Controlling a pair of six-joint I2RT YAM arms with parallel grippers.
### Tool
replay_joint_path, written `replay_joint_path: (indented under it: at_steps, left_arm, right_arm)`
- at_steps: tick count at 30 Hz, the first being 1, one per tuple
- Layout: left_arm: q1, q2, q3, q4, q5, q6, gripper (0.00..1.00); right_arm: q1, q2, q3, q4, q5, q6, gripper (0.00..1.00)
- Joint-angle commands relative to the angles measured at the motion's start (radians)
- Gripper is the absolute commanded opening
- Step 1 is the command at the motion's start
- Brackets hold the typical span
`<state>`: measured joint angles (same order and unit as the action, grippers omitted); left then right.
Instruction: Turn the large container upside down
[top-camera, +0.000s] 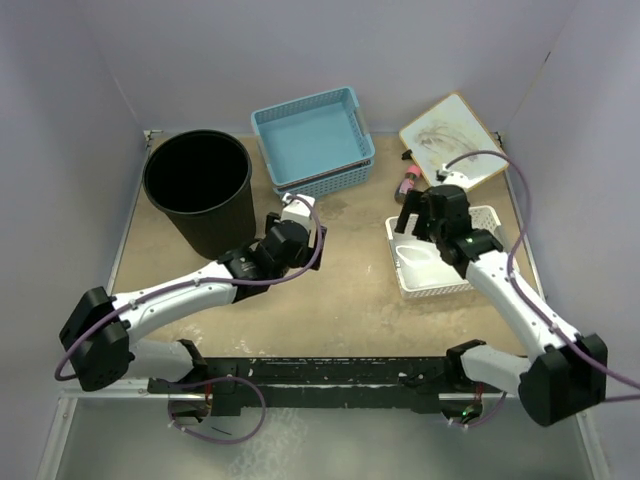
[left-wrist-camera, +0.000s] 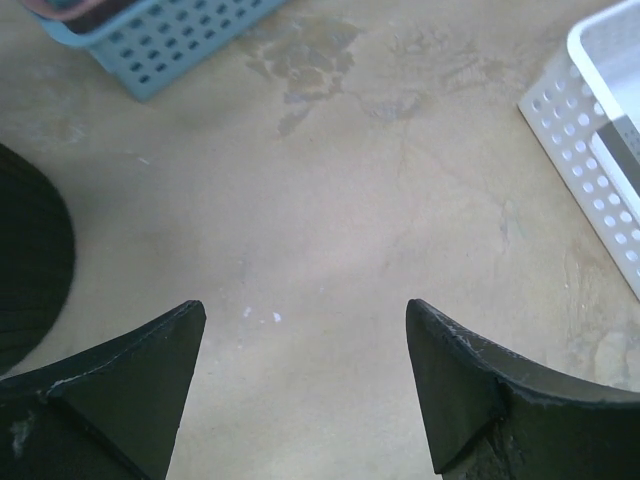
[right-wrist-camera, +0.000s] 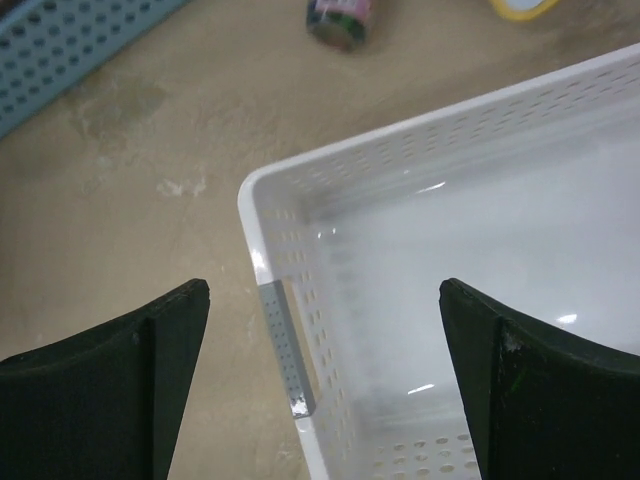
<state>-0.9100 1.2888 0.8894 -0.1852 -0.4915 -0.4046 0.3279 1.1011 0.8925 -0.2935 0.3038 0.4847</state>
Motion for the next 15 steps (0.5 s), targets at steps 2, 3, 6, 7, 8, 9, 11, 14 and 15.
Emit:
replay_joint_path:
  at_steps: [2,3,6,7,8,9,11,14,15]
  left_arm:
    - [-0.001,0.059,-0.053,0.155,0.121,-0.089,0.79]
    - [-0.001,0.076,-0.056,0.154,0.119,-0.099,0.79]
    - [0.002,0.110,-0.067,0.153,0.085,-0.127,0.81]
    - [0.013,0.115,-0.086,0.160,0.076,-0.134,0.83]
    - [0.027,0.116,-0.096,0.164,0.083,-0.140,0.84]
    - [0.042,0.114,-0.104,0.166,0.096,-0.146,0.84]
    - [0.057,0.099,-0.111,0.164,0.104,-0.145,0.84]
    - [0.065,0.058,-0.106,0.127,0.069,-0.126,0.84]
    - [0.073,0.043,-0.107,0.116,0.062,-0.119,0.84]
  right_arm:
    - [0.054,0.129,-0.022,-0.031,-0.185,-0.025,0.98]
    - [0.063,0.143,-0.023,-0.030,-0.186,-0.029,0.98]
    - [0.088,0.195,-0.023,-0.033,-0.179,-0.034,0.83]
    - [0.092,0.209,-0.023,-0.035,-0.178,-0.033,0.75]
    - [0.094,0.220,-0.026,-0.034,-0.177,-0.029,0.68]
    - [0.097,0.223,-0.030,-0.027,-0.181,-0.028,0.59]
    - [0.103,0.221,-0.036,-0.019,-0.185,-0.023,0.40]
    - [0.117,0.207,-0.014,-0.026,-0.199,-0.021,0.18]
    - [0.123,0.203,-0.001,-0.033,-0.205,-0.023,0.12]
